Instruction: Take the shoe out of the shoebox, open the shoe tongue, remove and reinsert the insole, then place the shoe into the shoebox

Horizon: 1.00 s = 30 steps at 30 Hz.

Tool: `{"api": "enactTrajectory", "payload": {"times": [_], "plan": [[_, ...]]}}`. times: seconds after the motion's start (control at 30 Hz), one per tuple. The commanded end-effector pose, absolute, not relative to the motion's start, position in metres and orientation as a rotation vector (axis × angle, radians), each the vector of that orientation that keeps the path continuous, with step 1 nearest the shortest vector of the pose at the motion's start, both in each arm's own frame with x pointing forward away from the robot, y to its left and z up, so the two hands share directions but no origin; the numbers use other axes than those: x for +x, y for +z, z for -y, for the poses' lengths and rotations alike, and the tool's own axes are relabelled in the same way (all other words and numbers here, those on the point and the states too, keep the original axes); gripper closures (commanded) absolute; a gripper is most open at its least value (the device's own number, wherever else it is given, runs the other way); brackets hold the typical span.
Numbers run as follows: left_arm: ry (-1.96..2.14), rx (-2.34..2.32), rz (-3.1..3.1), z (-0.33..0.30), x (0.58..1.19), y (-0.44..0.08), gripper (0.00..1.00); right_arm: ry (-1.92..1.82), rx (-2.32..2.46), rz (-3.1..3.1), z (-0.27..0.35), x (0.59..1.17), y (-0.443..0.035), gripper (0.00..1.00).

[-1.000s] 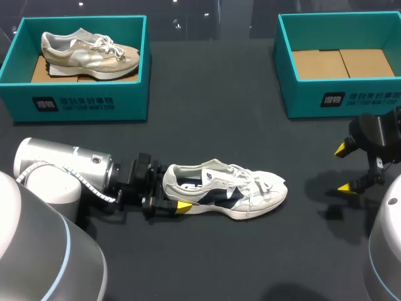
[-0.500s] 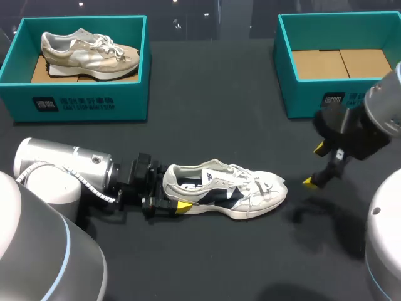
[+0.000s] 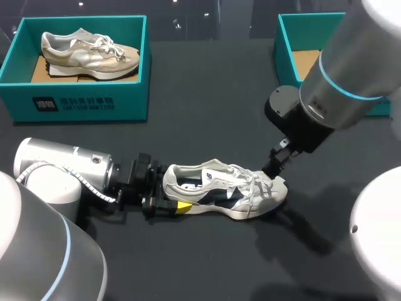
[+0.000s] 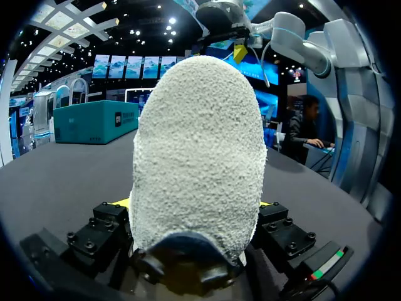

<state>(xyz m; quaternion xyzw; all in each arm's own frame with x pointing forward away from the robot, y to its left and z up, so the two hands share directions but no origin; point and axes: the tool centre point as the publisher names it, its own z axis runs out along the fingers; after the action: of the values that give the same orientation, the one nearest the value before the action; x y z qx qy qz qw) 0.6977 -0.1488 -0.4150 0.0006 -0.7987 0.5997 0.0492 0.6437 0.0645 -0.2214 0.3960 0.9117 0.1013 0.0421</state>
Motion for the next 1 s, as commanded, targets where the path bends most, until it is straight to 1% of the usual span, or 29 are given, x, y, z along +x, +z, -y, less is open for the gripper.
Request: {"api": "enactTrajectory", "payload": {"times": [0.03, 0.1, 0.2, 0.57, 0.67, 1.0], "plan": [[1.826, 0.004, 2.435, 0.148, 0.695, -0.418, 1.00, 0.245, 1.220, -2.794, -0.068, 0.646, -0.222, 0.00], [1.826, 0.004, 2.435, 0.148, 0.695, -0.418, 1.00, 0.245, 1.220, -2.794, -0.068, 0.646, -0.222, 0.00], [1.826, 0.004, 2.435, 0.148, 0.695, -0.418, 1.00, 0.135, 1.421, -2.705, -0.090, 0.636, -0.218, 0.00], [1.826, 0.004, 2.435, 0.148, 0.695, -0.418, 1.00, -0.162, 1.790, -2.475, -0.164, 0.631, -0.226, 0.00], [1.826, 0.004, 2.435, 0.148, 0.695, -0.418, 1.00, -0.178, 1.817, -2.457, -0.183, 0.631, -0.229, 0.00], [1.826, 0.004, 2.435, 0.148, 0.695, -0.418, 1.00, -0.178, 1.817, -2.457, -0.183, 0.631, -0.229, 0.00]]}}
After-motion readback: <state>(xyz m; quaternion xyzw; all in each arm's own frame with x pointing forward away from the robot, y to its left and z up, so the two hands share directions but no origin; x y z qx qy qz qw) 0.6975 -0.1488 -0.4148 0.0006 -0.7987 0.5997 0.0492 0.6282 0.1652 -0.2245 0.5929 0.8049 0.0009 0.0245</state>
